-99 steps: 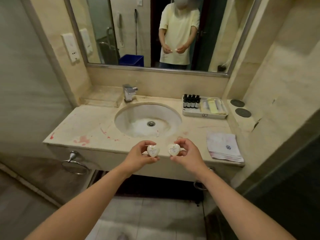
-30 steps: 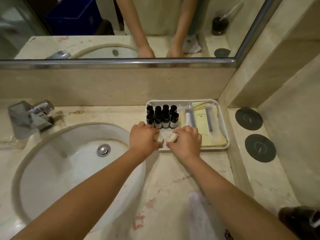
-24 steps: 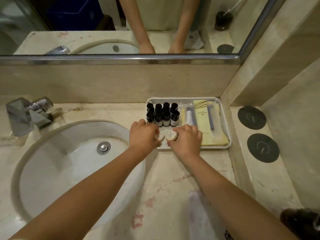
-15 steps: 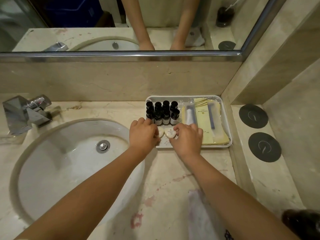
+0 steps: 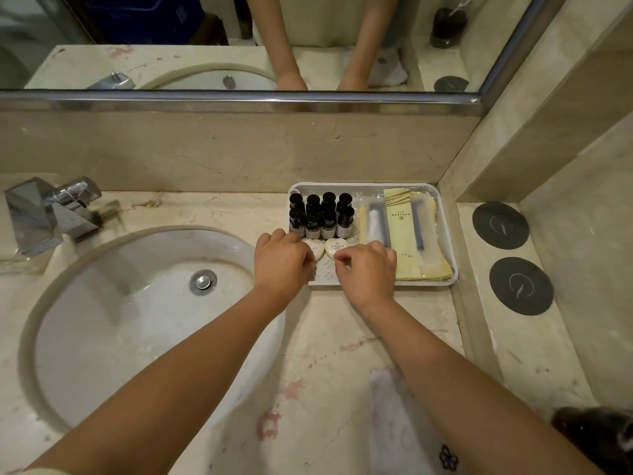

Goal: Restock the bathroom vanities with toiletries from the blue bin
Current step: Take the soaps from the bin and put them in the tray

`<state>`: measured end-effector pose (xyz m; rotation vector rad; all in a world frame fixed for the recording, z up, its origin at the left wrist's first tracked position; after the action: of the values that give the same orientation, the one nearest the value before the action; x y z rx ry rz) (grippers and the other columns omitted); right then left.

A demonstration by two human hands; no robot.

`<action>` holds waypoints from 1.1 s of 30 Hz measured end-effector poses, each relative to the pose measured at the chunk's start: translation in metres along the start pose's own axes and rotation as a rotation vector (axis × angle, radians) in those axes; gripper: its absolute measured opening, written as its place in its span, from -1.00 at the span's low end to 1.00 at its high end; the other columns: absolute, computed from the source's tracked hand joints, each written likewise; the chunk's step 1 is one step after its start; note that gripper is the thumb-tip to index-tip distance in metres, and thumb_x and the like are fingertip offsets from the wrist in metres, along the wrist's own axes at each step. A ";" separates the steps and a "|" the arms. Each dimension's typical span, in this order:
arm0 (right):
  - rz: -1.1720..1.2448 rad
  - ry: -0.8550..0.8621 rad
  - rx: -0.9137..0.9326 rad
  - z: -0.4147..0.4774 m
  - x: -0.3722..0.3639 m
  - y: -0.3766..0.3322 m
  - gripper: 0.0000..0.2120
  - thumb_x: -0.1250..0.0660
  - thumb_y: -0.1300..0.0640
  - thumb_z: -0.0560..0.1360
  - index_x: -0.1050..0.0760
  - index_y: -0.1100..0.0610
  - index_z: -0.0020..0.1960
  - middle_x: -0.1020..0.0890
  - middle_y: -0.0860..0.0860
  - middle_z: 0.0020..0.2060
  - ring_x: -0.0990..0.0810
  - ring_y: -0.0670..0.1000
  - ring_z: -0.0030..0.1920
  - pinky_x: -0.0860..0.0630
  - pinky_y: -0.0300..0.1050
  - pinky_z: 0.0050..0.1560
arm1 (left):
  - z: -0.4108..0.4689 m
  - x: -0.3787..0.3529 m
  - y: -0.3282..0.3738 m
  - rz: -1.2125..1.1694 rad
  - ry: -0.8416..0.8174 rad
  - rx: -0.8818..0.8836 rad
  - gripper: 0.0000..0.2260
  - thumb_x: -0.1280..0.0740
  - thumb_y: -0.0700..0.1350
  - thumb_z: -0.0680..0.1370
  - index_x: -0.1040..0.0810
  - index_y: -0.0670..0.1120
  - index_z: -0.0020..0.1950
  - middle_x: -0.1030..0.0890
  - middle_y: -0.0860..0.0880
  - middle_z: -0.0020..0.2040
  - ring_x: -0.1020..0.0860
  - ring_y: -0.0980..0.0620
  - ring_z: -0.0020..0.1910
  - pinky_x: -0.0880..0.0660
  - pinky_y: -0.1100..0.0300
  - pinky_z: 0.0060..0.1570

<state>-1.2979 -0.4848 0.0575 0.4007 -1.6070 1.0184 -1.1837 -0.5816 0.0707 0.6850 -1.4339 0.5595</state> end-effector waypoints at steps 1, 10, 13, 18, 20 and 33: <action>0.005 -0.001 0.003 -0.001 0.000 0.000 -0.85 -0.33 0.04 0.51 -0.67 -0.11 -0.01 -0.68 -0.14 -0.13 -0.47 -0.01 0.01 -0.22 -0.11 0.11 | -0.001 0.000 0.000 -0.006 -0.001 0.004 -0.86 -0.38 0.06 0.46 -0.70 0.12 -0.05 -0.62 0.09 -0.01 -0.47 -0.01 0.00 -0.23 0.12 -0.04; 0.138 -0.002 0.025 -0.024 0.011 -0.019 -0.85 -0.31 0.02 0.49 -0.60 -0.10 0.02 -0.64 -0.18 -0.08 -0.47 -0.04 0.06 -0.20 -0.12 0.13 | -0.031 0.020 -0.021 -0.204 0.066 0.047 -0.83 -0.37 0.08 0.49 -0.60 0.06 0.03 -0.59 0.09 -0.04 -0.50 0.02 0.00 -0.35 0.13 -0.02; 0.159 -0.055 0.060 -0.038 0.011 -0.037 -0.80 -0.30 0.02 0.50 -0.57 -0.08 0.11 -0.61 -0.16 0.03 -0.45 -0.04 0.14 -0.27 -0.08 0.19 | -0.051 0.028 -0.033 -0.270 0.074 0.059 -0.80 -0.37 0.09 0.51 -0.58 0.06 0.08 -0.60 0.09 -0.05 -0.52 0.04 -0.03 -0.43 0.12 -0.06; 0.150 -0.098 0.131 -0.066 0.012 -0.076 -0.76 -0.30 0.05 0.50 -0.53 -0.04 0.16 -0.57 -0.10 0.13 -0.42 0.00 0.23 -0.27 -0.07 0.23 | -0.094 0.036 -0.066 -0.328 0.059 0.124 -0.75 -0.38 0.07 0.51 -0.55 0.06 0.15 -0.59 0.09 0.01 -0.54 0.05 0.01 -0.45 0.14 -0.09; 0.130 -0.153 0.159 -0.078 0.008 -0.095 -0.70 -0.29 0.03 0.50 -0.50 -0.04 0.23 -0.54 -0.09 0.19 -0.38 0.01 0.29 -0.25 -0.05 0.27 | -0.113 0.040 -0.083 -0.323 0.048 0.165 -0.71 -0.38 0.09 0.51 -0.53 0.07 0.20 -0.58 0.10 0.04 -0.54 0.08 0.02 -0.43 0.18 -0.10; -0.031 -0.432 0.551 -0.203 -0.040 -0.284 -0.41 -0.32 0.03 0.48 -0.25 0.03 0.47 -0.30 0.01 0.44 -0.35 0.06 0.38 -0.36 -0.05 0.29 | -0.305 0.076 -0.234 -0.289 0.014 0.487 -0.54 -0.33 0.09 0.52 -0.37 0.05 0.40 -0.47 0.04 0.30 -0.48 0.05 0.24 -0.46 0.08 0.14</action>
<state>-0.9545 -0.4970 0.1322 1.0741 -1.6648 1.4180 -0.7990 -0.5288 0.1224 1.2492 -1.1614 0.6889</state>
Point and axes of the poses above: each hand's wrist, its own z-axis towards the middle knuckle, its own x-axis out of the back of the hand, y = z × x, the point moved 6 cm from there along z, towards the middle knuckle
